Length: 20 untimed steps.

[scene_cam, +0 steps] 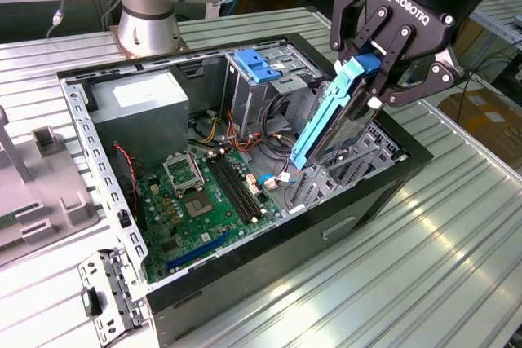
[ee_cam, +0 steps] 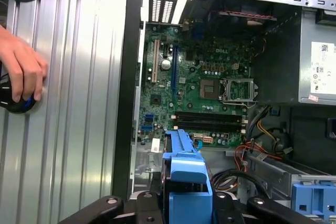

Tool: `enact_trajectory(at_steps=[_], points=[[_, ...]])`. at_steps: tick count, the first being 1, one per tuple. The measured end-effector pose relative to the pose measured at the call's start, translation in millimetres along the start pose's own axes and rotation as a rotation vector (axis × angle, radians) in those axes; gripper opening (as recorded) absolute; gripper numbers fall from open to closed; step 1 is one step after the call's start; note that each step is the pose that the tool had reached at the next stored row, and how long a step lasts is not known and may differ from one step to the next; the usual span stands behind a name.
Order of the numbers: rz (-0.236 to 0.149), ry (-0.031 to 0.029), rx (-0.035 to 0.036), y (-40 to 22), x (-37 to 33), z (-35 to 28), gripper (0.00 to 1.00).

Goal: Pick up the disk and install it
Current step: 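Pick up the disk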

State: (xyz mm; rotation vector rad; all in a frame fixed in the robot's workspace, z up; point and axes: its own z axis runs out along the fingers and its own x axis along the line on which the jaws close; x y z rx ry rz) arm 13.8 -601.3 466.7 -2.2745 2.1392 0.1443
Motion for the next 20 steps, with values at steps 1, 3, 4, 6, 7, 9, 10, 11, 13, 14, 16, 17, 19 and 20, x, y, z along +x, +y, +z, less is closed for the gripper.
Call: enact_trajectory(at_steps=[1,3,4,6,7,9,10,11,13,14,16,17,19,20], points=[[0.003,-0.0005,0.0,-1.5,1.4,-0.1,0.37],[0.004,-0.0009,-0.0007,-7.5,3.0,-0.4,0.37],[0.004,-0.0011,-0.001,-9.7,3.5,-0.4,0.37],[0.005,-0.0015,-0.0017,-13.9,4.3,-0.7,0.37],[0.005,-0.0017,-0.0019,-15.5,4.6,-0.7,0.37],[0.005,-0.0019,-0.0023,-19.4,5.4,-0.9,0.37],[0.005,-0.0019,-0.0025,-21.0,5.5,-1.1,0.37],[0.005,-0.0022,-0.0027,-23.0,5.8,-1.1,0.37],[0.006,-0.0026,-0.0033,-29.3,6.8,-1.4,0.37],[0.006,-0.0026,-0.0034,-30.4,7.0,-1.5,0.37],[0.006,-0.0027,-0.0039,-33.9,7.3,-1.7,0.37],[0.006,-0.0027,-0.004,-36.1,7.6,-1.8,0.37],[0.006,-0.0027,-0.0042,-38.4,7.8,-2.0,0.37],[0.006,-0.0028,-0.0042,-39.9,7.9,-2.0,0.37]])
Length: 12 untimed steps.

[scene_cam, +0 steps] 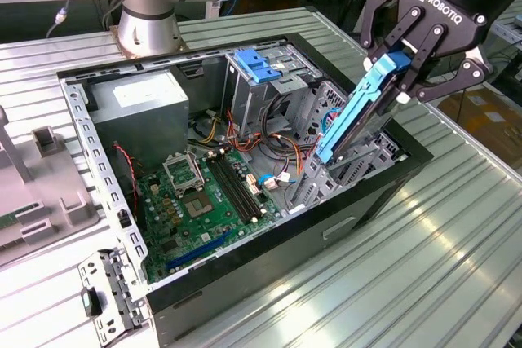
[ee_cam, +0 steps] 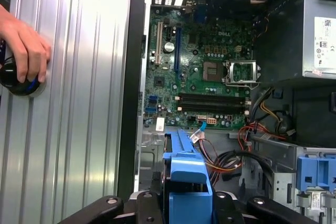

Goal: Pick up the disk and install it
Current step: 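Pick up the disk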

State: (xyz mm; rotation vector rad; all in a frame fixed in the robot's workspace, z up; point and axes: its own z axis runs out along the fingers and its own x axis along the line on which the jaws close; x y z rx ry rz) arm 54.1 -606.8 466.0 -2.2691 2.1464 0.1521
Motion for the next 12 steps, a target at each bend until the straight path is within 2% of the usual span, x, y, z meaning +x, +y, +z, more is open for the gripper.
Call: enact_trajectory(at_steps=[4,12], points=[[0.0,0.0,-0.0004,-7.6,0.5,-0.5,0.37],[0.0,0.0,-0.0008,-17.2,1.0,-1.1,0.37]])
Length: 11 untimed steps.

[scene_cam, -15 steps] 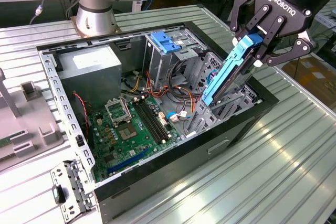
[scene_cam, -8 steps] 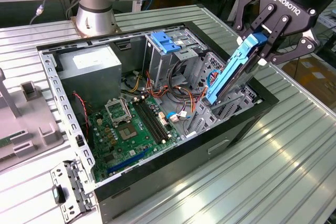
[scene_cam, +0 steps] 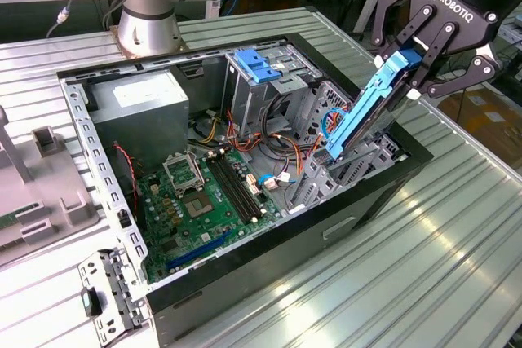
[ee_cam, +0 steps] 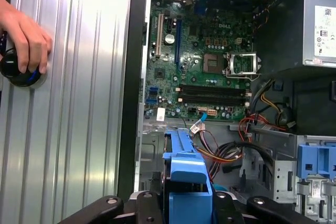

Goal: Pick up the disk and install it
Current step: 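Pick up the disk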

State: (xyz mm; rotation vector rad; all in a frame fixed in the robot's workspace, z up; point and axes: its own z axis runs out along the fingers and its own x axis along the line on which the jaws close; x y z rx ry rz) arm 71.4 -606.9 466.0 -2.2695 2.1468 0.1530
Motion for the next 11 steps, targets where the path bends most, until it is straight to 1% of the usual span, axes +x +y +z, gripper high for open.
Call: enact_trajectory(at_steps=[4,11], points=[[0.0,-0.0001,-0.0001,-4.7,0.3,-0.3,0.37],[0.0,-0.0002,-0.0011,-15.0,1.3,-0.9,0.37]])
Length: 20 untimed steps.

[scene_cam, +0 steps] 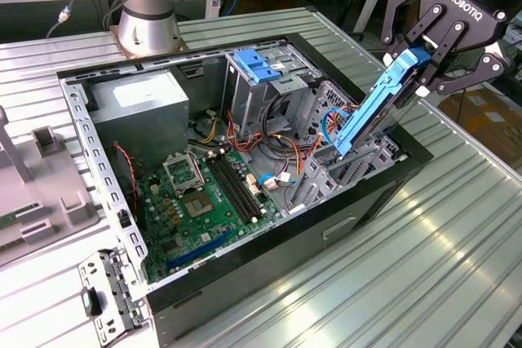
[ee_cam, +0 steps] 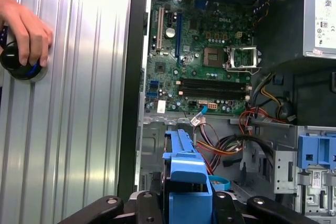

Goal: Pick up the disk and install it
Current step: 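Pick up the disk, then insert the disk into the insertion slot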

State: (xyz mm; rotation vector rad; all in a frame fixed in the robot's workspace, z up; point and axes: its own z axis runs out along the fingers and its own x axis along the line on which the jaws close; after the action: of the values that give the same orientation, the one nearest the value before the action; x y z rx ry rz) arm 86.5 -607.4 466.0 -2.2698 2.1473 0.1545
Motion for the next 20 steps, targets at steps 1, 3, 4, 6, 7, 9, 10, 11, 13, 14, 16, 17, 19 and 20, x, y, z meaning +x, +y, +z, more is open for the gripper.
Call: enact_trajectory(at_steps=[1,3,4,6,7,9,10,11,13,14,16,17,19,20], points=[[0.0,0.0,0.0,-1.1,0.1,-0.1,0.37],[0.0,-0.0001,0.0,-1.5,0.2,-0.1,0.37],[0.0,0.0002,0.0,-1.6,0.3,0.0,0.37],[0.0,0.0002,0.0,-1.6,0.3,0.1,0.37],[0.0,0.0001,0.0,-1.7,0.3,0.3,0.37],[0.0,0.0002,0.0,-1.7,0.3,0.7,0.37],[0.0,0.0001,0.0,-1.6,0.3,1.2,0.37],[0.0,0.0002,0.0,-1.5,0.3,1.6,0.37],[0.0,0.0002,0.0,-1.1,0.4,2.4,0.37],[0.0,0.0002,0.0,-0.8,0.4,2.9,0.37],[0.0,0.0002,0.0,0.0,0.5,4.1,0.37],[0.0,0.0002,0.0,0.4,0.5,4.9,0.37],[0.0,0.0001,-0.0001,0.9,0.5,6.1,0.37],[0.0,0.0002,0.0,1.1,0.5,6.7,0.37]])
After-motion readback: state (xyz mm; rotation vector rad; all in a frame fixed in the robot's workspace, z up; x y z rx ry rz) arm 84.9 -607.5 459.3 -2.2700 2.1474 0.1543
